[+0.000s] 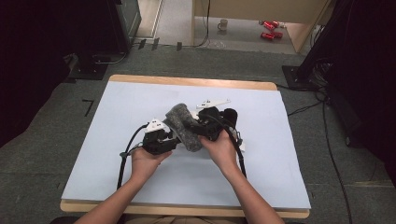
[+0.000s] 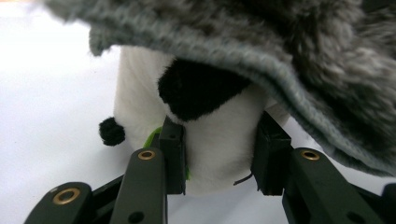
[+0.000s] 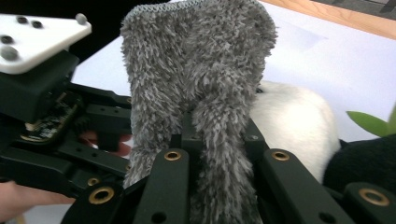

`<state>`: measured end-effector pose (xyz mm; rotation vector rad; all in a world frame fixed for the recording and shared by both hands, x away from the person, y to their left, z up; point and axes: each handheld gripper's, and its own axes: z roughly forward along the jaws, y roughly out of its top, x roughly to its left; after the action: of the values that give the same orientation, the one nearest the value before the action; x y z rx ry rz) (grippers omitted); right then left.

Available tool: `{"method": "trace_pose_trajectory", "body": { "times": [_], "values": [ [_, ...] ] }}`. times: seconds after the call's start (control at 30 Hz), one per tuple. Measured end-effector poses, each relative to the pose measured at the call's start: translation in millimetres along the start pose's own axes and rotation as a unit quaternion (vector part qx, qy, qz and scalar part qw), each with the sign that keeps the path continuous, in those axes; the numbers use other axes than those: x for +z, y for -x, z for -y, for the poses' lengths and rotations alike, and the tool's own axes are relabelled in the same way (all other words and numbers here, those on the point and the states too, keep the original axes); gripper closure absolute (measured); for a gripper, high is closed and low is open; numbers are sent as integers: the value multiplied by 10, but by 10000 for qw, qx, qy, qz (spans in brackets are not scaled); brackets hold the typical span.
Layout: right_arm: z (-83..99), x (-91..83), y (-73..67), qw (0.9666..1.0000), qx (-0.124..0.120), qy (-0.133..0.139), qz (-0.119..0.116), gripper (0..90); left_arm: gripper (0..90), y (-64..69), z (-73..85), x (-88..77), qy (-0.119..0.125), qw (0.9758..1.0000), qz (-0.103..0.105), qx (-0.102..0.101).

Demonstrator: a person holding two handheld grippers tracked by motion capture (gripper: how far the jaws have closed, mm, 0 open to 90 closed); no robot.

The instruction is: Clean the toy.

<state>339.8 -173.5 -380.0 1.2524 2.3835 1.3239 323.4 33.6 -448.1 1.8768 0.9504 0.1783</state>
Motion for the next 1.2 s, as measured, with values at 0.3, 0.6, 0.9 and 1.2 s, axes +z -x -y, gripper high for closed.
{"method": "trace_pose_trajectory", "body": {
  "times": [0.3, 0.6, 0.9, 1.2],
  "values": [
    [30, -106, 157, 9994, 43, -21, 356, 791, 626, -131, -15, -18, -63, 9997, 114, -189],
    [88, -403, 557, 9972, 608, -1, 437, 794, 629, -258, -125, -25, -189, 9981, 461, -361],
    [174, -645, 766, 9928, 967, 240, 673, 797, 631, -326, -184, 13, -333, 9975, 575, -247],
    [218, -760, 875, 9899, 1115, 417, 772, 798, 630, -399, -220, 27, -462, 9965, 663, -217]
  ]
}}
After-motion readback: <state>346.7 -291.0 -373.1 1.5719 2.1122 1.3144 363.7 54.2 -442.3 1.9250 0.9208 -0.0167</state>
